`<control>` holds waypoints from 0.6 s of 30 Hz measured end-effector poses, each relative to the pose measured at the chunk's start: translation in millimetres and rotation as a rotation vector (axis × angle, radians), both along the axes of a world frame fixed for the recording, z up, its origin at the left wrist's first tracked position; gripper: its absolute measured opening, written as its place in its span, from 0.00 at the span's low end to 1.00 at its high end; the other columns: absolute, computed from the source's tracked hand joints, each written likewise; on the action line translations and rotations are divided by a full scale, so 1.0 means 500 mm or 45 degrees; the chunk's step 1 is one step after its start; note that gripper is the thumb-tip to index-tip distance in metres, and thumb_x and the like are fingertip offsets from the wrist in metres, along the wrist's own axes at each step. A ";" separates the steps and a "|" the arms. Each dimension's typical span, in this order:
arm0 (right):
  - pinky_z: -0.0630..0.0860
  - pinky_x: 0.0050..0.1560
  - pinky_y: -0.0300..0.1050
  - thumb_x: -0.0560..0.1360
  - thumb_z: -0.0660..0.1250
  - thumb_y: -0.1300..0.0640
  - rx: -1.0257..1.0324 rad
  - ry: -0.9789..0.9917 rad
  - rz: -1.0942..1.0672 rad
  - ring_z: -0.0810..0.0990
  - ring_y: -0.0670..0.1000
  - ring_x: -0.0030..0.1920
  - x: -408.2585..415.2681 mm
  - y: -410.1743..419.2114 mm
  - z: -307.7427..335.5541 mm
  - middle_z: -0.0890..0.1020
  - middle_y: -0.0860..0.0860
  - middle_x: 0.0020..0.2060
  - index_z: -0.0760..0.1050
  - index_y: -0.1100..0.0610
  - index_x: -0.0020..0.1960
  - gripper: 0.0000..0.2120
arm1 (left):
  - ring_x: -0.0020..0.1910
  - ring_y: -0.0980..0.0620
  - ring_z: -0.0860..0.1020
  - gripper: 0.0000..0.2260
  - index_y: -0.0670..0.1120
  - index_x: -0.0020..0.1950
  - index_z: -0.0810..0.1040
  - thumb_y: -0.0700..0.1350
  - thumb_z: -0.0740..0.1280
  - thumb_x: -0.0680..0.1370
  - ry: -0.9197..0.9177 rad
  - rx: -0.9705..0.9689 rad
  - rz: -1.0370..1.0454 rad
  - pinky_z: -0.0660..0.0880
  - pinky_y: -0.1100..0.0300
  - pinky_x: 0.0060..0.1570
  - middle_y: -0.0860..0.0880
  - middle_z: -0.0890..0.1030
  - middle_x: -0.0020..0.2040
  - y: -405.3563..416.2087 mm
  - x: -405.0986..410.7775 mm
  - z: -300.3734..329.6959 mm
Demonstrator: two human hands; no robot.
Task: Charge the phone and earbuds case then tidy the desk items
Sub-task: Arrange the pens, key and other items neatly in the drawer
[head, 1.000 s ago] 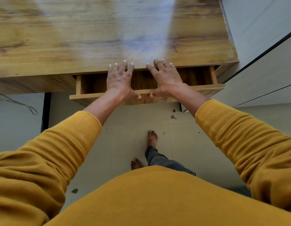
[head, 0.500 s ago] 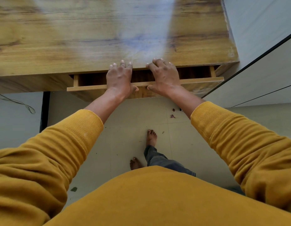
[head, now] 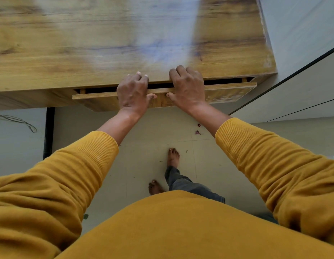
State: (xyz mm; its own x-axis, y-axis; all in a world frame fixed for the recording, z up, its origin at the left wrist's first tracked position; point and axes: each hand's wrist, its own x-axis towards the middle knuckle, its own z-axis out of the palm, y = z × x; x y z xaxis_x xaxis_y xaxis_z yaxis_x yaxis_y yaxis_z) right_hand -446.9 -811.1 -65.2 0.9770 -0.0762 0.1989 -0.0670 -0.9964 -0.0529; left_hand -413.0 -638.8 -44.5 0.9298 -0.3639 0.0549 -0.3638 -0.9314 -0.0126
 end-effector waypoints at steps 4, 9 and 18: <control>0.75 0.47 0.53 0.68 0.81 0.44 -0.036 -0.058 0.010 0.79 0.56 0.48 0.005 -0.004 -0.017 0.80 0.53 0.49 0.76 0.55 0.57 0.25 | 0.44 0.43 0.79 0.24 0.43 0.54 0.82 0.60 0.80 0.70 -0.016 -0.009 -0.041 0.70 0.53 0.38 0.43 0.82 0.50 0.002 0.021 -0.002; 0.74 0.45 0.52 0.67 0.82 0.45 -0.069 -0.103 -0.002 0.79 0.56 0.46 0.019 -0.006 -0.025 0.80 0.53 0.48 0.77 0.55 0.56 0.25 | 0.44 0.43 0.79 0.23 0.44 0.52 0.79 0.60 0.80 0.70 -0.052 0.014 -0.073 0.68 0.54 0.34 0.44 0.80 0.49 -0.003 0.039 -0.003; 0.71 0.40 0.49 0.64 0.82 0.50 -0.129 -0.144 -0.018 0.79 0.56 0.43 0.045 -0.006 -0.035 0.80 0.52 0.45 0.78 0.55 0.51 0.20 | 0.40 0.45 0.79 0.23 0.44 0.50 0.79 0.58 0.83 0.68 -0.105 0.033 -0.076 0.65 0.57 0.33 0.45 0.81 0.46 -0.009 0.068 -0.021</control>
